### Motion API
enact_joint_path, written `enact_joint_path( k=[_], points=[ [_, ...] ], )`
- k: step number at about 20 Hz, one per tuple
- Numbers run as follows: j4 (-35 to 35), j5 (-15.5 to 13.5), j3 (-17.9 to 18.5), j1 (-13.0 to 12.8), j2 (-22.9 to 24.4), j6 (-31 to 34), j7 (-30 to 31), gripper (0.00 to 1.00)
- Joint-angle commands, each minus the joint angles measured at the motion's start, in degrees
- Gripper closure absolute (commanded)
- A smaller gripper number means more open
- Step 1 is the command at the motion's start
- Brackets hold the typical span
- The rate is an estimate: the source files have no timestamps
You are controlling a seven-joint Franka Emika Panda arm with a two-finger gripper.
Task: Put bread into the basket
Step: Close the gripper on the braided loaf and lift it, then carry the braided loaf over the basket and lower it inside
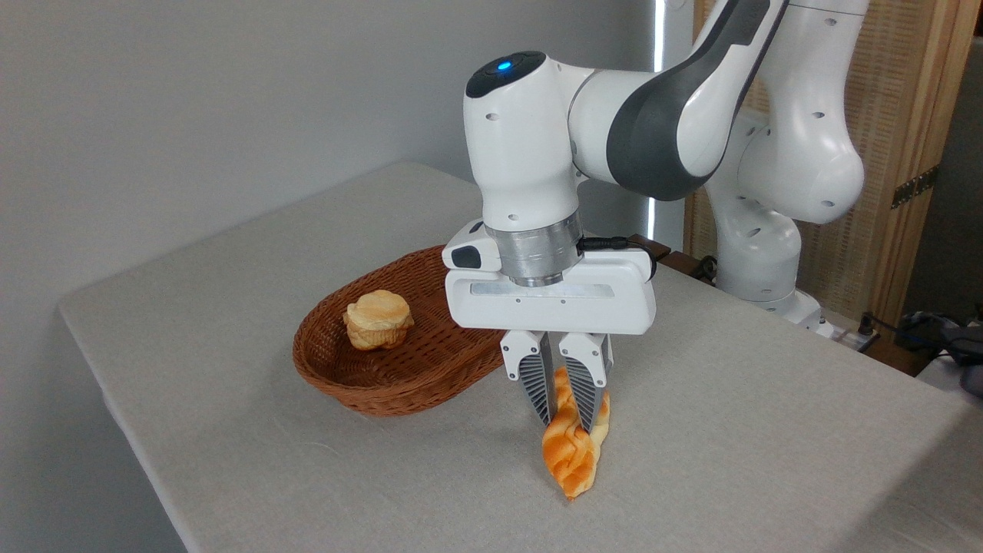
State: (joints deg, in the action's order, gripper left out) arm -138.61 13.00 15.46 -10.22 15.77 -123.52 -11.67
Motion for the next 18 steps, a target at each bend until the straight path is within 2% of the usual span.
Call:
enact_joint_path(
  k=[1, 6, 8, 10, 14, 18],
  points=[
    [1.84, 0.36, 0.01, -0.41, 0.84, -0.76, -0.81, 1.0],
    [6.76, -0.87, -0.42, -0.5, 0.84, -0.41, -0.72, 1.0],
    [9.4, -2.63, -0.34, -1.73, 0.84, -0.41, -0.81, 1.0],
    [11.6, -3.33, -1.04, -1.73, 0.84, -0.41, -0.81, 1.0],
    [12.4, -7.37, -5.69, -2.34, 0.49, -0.41, -0.81, 1.0],
    [12.66, -12.46, -7.98, -5.68, 0.31, -0.58, -0.81, 1.0]
  ],
)
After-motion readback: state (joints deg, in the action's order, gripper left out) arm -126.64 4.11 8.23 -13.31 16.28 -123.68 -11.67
